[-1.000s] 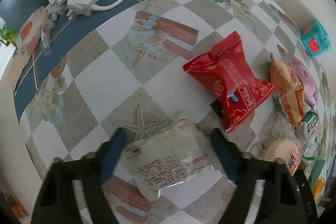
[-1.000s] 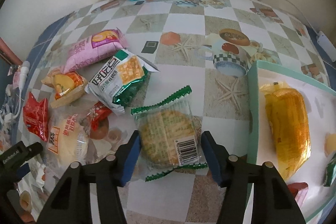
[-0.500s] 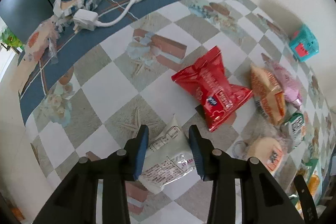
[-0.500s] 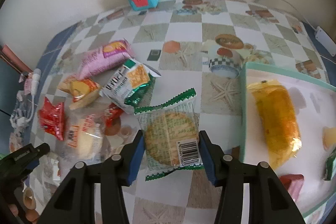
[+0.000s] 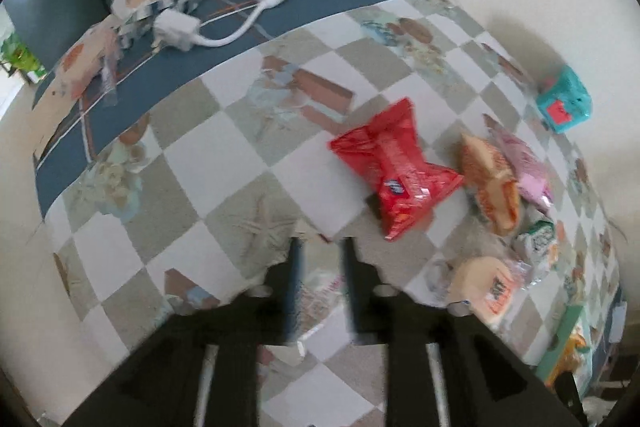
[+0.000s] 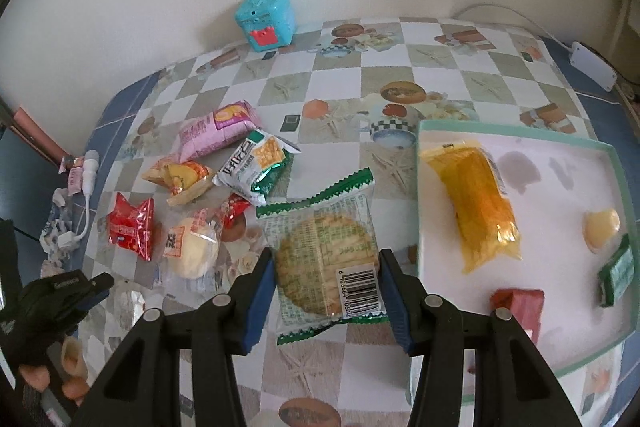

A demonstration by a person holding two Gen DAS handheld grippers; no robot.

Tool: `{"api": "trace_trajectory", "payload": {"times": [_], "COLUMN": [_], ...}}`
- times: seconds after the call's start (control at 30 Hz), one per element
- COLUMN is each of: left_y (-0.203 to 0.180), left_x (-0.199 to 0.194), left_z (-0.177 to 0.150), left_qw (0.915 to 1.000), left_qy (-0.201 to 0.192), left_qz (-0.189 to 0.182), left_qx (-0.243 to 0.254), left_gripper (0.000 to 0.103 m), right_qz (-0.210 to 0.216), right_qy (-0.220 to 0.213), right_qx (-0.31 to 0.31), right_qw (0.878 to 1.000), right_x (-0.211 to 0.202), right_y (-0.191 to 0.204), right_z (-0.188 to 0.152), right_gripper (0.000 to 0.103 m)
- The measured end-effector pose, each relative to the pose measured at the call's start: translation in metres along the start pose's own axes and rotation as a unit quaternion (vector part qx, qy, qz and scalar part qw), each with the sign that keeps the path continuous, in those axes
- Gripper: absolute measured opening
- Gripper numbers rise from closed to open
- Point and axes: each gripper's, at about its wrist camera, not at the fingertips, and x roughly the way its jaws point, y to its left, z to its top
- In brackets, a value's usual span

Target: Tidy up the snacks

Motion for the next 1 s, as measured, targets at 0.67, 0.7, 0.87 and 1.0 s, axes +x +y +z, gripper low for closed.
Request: {"api": "trace_trajectory", "payload": {"times": [0.67,0.7,0.87,1.0], "left_y": [-0.026,-0.029,-0.041,-0.047], "left_x": [0.033,0.033,0.034,0.041], "left_z": [-0.012,-0.014,-0.021,-0.025], "left_qw": [0.9913,0.9903,0.985,0.9805], "left_qy": [0.044,0.045,0.055,0.058], "left_qz": [0.04,0.042,0.037,0.056], "left_qx": [0.118,0.124,0.16,0.18], "left_gripper": [0.072,0.072,0.072,0.072], "right_qz": [0.001,0.001,0.0,0.0], "right_qy": [0.045,0.045,0.047,0.047], "right_qx": [0.007,0.006,0.006,0.007], "right_qw": [0.999,0.999,0.999,0.999], "right_x": [0.033,0.033,0.034,0.033], "right_y": [-0.003,-0.002,-0.003,-0.004], "right_z": [-0.001,-0.001,-0.001,-0.001], "right_gripper": [0.053,0.053,0.053,0.053]}}
